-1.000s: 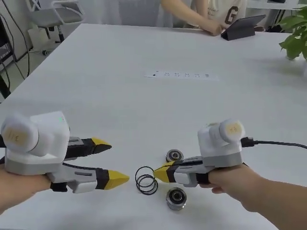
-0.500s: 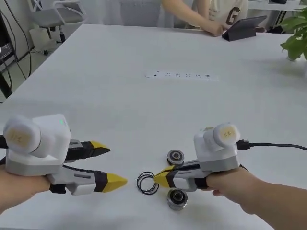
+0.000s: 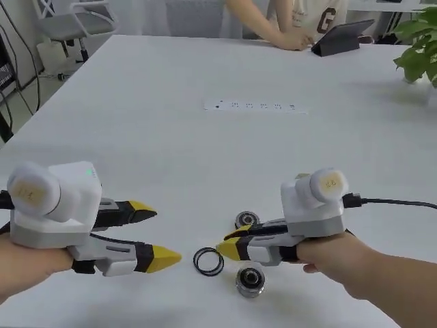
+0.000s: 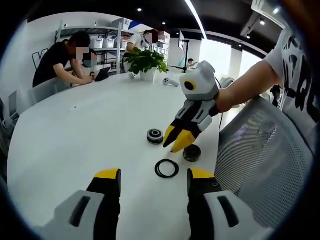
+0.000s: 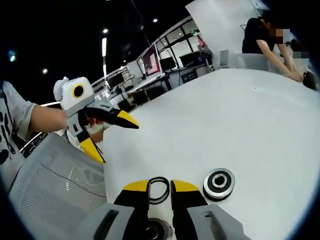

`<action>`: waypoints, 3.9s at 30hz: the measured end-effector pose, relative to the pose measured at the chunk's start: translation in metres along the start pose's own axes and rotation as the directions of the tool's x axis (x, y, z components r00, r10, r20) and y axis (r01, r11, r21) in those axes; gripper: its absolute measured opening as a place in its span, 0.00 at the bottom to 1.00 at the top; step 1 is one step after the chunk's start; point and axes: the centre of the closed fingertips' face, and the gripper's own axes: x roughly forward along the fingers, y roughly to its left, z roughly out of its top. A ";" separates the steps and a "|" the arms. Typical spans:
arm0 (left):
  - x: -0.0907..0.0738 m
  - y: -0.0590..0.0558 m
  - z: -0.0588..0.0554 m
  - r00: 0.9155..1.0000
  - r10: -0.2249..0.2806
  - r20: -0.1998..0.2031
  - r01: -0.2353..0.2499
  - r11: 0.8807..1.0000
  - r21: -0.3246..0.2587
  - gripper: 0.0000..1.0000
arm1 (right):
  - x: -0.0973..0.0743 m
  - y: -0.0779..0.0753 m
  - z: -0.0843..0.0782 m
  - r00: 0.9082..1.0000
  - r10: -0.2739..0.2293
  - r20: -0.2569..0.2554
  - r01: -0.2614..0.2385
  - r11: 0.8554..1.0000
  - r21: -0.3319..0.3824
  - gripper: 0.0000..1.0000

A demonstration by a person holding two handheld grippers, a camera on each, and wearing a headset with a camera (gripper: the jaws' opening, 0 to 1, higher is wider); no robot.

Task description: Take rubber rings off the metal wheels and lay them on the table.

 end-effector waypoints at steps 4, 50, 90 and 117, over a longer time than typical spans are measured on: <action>0.004 0.001 0.004 1.000 -0.004 0.001 0.004 1.000 0.008 0.51 | -0.006 -0.005 0.007 0.999 -0.017 0.033 0.017 1.000 0.008 0.14; 0.079 0.013 0.030 0.997 -0.061 -0.042 0.064 0.995 0.074 0.47 | -0.041 -0.072 -0.016 0.980 -0.197 0.026 0.198 0.977 -0.076 0.17; 0.140 -0.009 0.034 0.991 -0.116 -0.063 0.119 0.992 0.045 0.23 | -0.026 -0.076 -0.023 0.982 -0.189 0.019 0.190 0.970 -0.152 0.11; 0.147 -0.003 0.033 0.995 -0.056 -0.084 0.066 0.990 0.128 0.07 | -0.027 -0.078 -0.023 0.980 -0.197 0.026 0.199 0.972 -0.127 0.00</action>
